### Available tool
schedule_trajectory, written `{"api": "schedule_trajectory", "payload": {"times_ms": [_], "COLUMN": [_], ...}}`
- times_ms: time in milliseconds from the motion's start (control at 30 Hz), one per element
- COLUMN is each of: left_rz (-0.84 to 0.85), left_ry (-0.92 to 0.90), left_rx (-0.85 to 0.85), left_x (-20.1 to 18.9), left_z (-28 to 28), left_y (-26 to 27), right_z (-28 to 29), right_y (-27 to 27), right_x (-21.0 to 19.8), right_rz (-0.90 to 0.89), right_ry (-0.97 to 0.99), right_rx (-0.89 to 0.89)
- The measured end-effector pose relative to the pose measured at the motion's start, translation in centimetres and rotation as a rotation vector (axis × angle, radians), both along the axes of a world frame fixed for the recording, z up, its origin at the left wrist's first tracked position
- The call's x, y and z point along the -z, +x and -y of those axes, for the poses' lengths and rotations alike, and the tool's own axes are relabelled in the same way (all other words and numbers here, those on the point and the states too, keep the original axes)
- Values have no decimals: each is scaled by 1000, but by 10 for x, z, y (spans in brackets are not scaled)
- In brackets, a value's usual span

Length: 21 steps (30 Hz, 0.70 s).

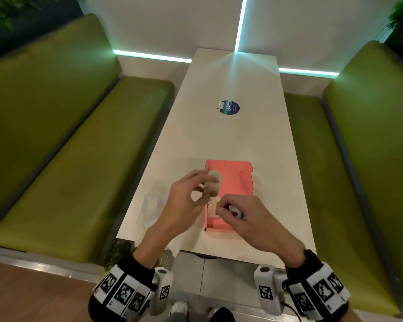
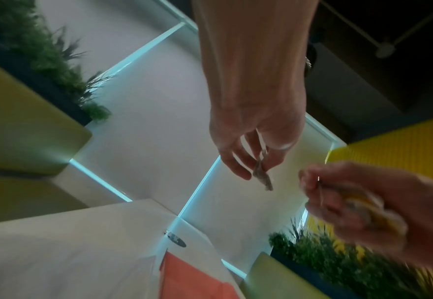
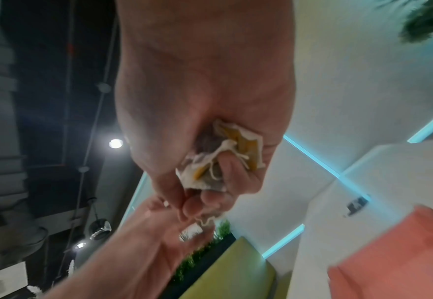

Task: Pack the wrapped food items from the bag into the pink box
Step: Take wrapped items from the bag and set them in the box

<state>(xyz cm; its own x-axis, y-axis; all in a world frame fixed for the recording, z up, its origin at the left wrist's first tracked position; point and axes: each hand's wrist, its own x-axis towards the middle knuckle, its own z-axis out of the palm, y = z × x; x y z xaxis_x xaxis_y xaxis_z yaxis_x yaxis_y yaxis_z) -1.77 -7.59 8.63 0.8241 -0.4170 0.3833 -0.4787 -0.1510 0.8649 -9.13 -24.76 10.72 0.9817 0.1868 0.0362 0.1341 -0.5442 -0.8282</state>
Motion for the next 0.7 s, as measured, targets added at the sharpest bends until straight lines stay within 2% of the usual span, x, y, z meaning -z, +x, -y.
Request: {"api": "schedule_trajectory", "payload": {"times_ms": [133,233,333,500,600,700], "left_rz": [-160,-279,-350,-380,-365,-341], "left_ry": [-27,-115,-190,-312,-332,-285], "left_rx": [138,205,240,236,203,165], "left_x": [8,6,2,1,5,9], "left_z": [-4,-6,-8,-6,-4,-4], "left_y": [-13,-24,-29,-28,-25,-21], "right_z": [14,25,31,27,21,20], "right_y": [8,18,26,29,19,9], "right_x": [-30,-43,-48,-19,9,19], "right_rz": [88,147,153,75,-14,-118], "right_ry": [-252,-326,-273,3,38,7], "right_rx": [-25,-35,-38,58,26,-22]}}
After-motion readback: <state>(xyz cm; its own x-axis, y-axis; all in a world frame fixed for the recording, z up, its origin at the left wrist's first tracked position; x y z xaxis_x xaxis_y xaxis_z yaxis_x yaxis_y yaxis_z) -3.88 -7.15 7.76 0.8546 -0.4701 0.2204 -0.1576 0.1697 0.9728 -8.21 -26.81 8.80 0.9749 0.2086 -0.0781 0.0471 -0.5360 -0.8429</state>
